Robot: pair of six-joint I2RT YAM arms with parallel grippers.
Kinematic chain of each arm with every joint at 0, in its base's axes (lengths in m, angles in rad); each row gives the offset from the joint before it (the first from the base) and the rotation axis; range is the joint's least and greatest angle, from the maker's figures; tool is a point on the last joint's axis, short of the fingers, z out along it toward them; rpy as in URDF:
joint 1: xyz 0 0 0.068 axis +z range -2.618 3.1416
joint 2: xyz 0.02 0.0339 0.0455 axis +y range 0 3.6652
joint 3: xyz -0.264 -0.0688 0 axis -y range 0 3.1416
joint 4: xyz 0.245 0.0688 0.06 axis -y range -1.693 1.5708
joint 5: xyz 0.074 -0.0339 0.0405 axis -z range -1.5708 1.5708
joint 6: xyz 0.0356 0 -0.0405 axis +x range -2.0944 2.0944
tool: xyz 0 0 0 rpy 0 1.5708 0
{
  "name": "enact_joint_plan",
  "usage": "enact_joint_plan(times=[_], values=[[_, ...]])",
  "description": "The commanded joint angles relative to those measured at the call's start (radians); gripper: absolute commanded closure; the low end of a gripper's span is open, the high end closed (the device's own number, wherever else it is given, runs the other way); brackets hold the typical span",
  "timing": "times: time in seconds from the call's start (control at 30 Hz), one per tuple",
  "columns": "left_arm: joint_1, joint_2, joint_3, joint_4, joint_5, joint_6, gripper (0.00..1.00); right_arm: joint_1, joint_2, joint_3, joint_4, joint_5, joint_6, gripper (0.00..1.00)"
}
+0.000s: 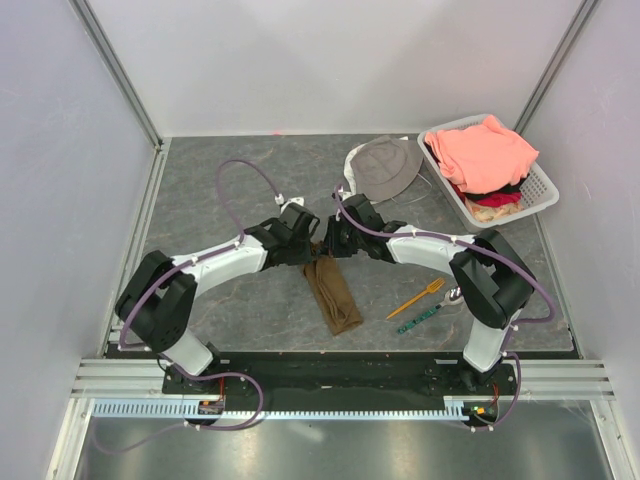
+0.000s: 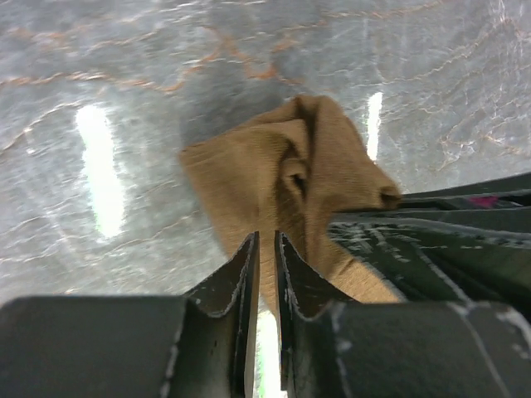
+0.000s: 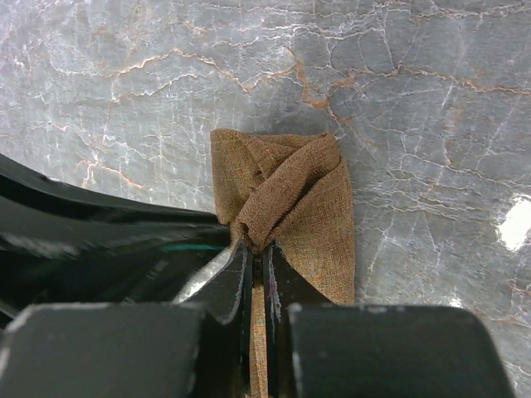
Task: Fold the napkin into a case and place the utensils inside
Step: Stuff the top corner of the smaller-rectangle-folded napkin into the folded napkin.
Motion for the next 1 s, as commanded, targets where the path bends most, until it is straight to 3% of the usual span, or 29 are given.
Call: enact_joint_plan(times=[0.0,0.27,0.53,0.67,0.87,0.97], values=[[-0.042,0.044,0.063,-0.027,-0.153,0.054,0.8,-0.013,-0.003,0.025,0.039,-0.034,0.004,1.0],[-0.068,0.078,0.092,-0.05,-0.226,0.06,0.63,-0.015,0.006,0.022,0.059,-0.057,0.01,1.0],[-0.076,0.135,0.124,-0.066,-0.225,0.066,0.6,-0.019,0.012,0.017,0.073,-0.066,0.016,1.0],[-0.076,0.158,0.137,-0.069,-0.234,0.07,0.63,-0.021,0.014,0.019,0.074,-0.074,0.022,1.0],[-0.075,0.117,0.143,-0.092,-0.286,0.043,0.88,-0.024,0.005,0.013,0.059,-0.069,0.013,1.0],[-0.073,0.084,0.132,-0.092,-0.271,0.031,0.91,-0.026,-0.018,0.01,0.034,-0.055,-0.001,1.0]])
